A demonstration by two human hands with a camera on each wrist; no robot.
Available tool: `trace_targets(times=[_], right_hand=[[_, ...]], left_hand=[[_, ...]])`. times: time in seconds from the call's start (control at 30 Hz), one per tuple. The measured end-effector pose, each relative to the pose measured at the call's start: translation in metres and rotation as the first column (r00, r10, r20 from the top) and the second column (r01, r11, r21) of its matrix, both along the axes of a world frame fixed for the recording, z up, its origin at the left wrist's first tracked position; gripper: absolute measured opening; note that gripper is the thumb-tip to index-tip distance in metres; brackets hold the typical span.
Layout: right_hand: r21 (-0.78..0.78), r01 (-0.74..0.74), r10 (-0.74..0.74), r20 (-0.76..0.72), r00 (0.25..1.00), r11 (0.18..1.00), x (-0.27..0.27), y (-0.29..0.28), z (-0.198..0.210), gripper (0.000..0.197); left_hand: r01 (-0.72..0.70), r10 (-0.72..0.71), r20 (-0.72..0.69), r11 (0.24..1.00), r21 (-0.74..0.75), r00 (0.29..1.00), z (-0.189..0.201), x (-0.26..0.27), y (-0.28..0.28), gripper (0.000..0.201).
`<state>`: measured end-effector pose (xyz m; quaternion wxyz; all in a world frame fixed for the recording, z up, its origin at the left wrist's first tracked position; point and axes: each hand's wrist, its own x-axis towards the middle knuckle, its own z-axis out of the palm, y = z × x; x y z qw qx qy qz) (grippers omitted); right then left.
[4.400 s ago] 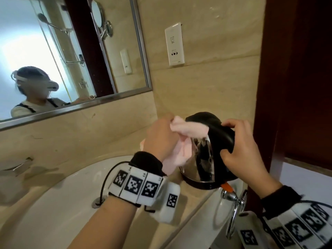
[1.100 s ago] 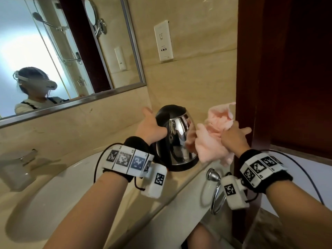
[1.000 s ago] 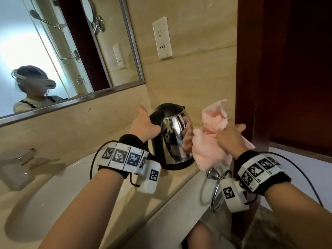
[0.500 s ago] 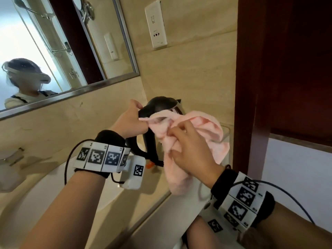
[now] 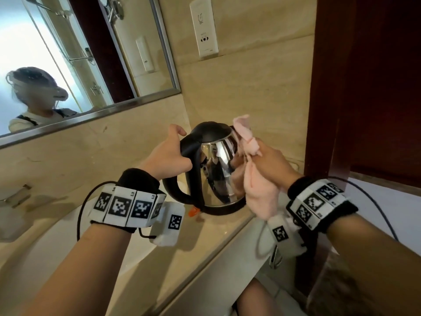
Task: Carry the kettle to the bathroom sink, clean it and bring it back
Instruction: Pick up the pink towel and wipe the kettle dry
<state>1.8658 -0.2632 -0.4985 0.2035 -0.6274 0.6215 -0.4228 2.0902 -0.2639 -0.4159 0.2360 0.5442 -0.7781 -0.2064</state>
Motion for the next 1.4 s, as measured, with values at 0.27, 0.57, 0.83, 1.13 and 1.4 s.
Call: trace_targets(times=[0.27,0.57,0.83,1.13,1.4], right_hand=[[0.163,-0.124,0.075,0.278,0.958,0.979,0.003,-0.022,0.010,0.024],[0.077,0.069,-0.045,-0.281,0.959,0.995,0.001,0.001,-0.027,0.029],[-0.134,0.203,-0.175,0.197,0.965,0.970,0.008,0.030,-0.050,0.021],[0.089,0.097,-0.130,0.777,0.616,0.991,0.020,0.040,-0.043,0.014],[0.239,-0.260,-0.168,0.949,0.266,0.936,0.087,0.032,-0.038,0.023]], left_hand=[[0.004,-0.004,0.007,0.999,-0.053,1.000,-0.003,0.001,-0.003,0.059],[-0.206,0.180,-0.141,0.958,-0.202,0.974,-0.017,-0.008,0.006,0.047],[-0.372,0.309,-0.424,0.925,-0.073,0.851,-0.010,-0.020,0.029,0.059],[-0.409,0.286,-0.570,0.907,-0.097,0.770,0.043,-0.004,0.053,0.060],[-0.372,0.176,-0.662,0.913,-0.168,0.729,0.083,0.001,0.066,0.054]])
